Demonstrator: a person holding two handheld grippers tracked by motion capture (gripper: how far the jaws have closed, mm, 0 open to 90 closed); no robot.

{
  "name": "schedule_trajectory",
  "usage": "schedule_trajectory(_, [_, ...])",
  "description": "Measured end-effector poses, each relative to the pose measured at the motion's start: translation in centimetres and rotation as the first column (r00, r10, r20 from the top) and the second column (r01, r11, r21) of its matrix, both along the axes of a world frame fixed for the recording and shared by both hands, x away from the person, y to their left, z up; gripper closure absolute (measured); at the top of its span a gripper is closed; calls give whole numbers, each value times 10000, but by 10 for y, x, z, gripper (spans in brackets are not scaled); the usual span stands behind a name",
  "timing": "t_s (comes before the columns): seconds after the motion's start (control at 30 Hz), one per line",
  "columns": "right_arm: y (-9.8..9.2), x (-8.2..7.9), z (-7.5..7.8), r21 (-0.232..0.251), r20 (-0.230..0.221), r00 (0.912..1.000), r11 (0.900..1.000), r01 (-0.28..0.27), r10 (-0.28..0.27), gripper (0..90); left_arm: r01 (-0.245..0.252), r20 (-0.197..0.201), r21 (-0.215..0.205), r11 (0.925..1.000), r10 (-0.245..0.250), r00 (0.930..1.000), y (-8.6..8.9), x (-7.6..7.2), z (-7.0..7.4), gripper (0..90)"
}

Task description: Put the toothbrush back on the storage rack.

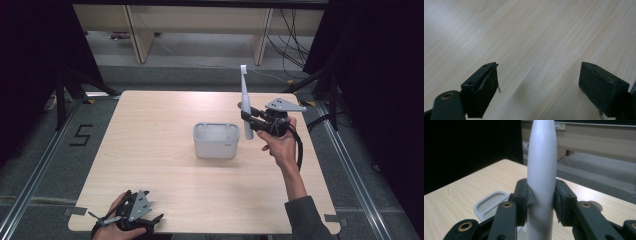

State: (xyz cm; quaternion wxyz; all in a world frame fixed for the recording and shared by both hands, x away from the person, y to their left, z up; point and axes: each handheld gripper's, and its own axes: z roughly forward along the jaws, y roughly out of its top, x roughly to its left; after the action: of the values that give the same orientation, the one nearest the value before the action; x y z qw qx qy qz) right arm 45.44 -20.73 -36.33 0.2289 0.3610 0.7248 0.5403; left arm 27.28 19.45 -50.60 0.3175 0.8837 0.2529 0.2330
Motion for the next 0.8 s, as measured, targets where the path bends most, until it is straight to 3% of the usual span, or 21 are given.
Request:
schedule_trajectory(0.2, [15, 4, 4, 68, -24, 9997, 9997, -230, 230, 668, -8, -86, 109, 9999, 9, 10000, 0, 0, 1, 154])
schedule_trajectory(0.23, [17, 4, 4, 55, -38, 9996, 9996, -294, 295, 667, -49, 93, 198, 9998, 47, 9999, 0, 0, 1, 154])
schedule_trajectory(0.33, [28, 9, 2, 26, 51, 9993, 9993, -370, 370, 668, -31, 83, 229, 9997, 29, 10000, 0, 0, 1, 154])
schedule_trajectory(0.4, [31, 9, 2, 70, -176, 9990, 9991, -408, 410, 667, -32, 70, 224, 9997, 31, 10000, 0, 0, 1, 154])
schedule_trajectory(0.57, [43, 16, 0, -8, 161, 9984, 9985, -551, 551, 668, -35, 89, 224, 9997, 33, 10000, 0, 0, 1, 154])
schedule_trajectory(0.63, [49, 16, 0, 103, -87, 9982, 9982, -585, 586, 667, 18, 47, 189, 9998, -19, 10000, 0, 0, 2, 154])
schedule_trajectory(0.8, [59, 19, -3, 140, -108, 9969, 9969, -776, 777, 667, 27, 38, 191, 9998, -28, 10000, 0, 0, 1, 155])
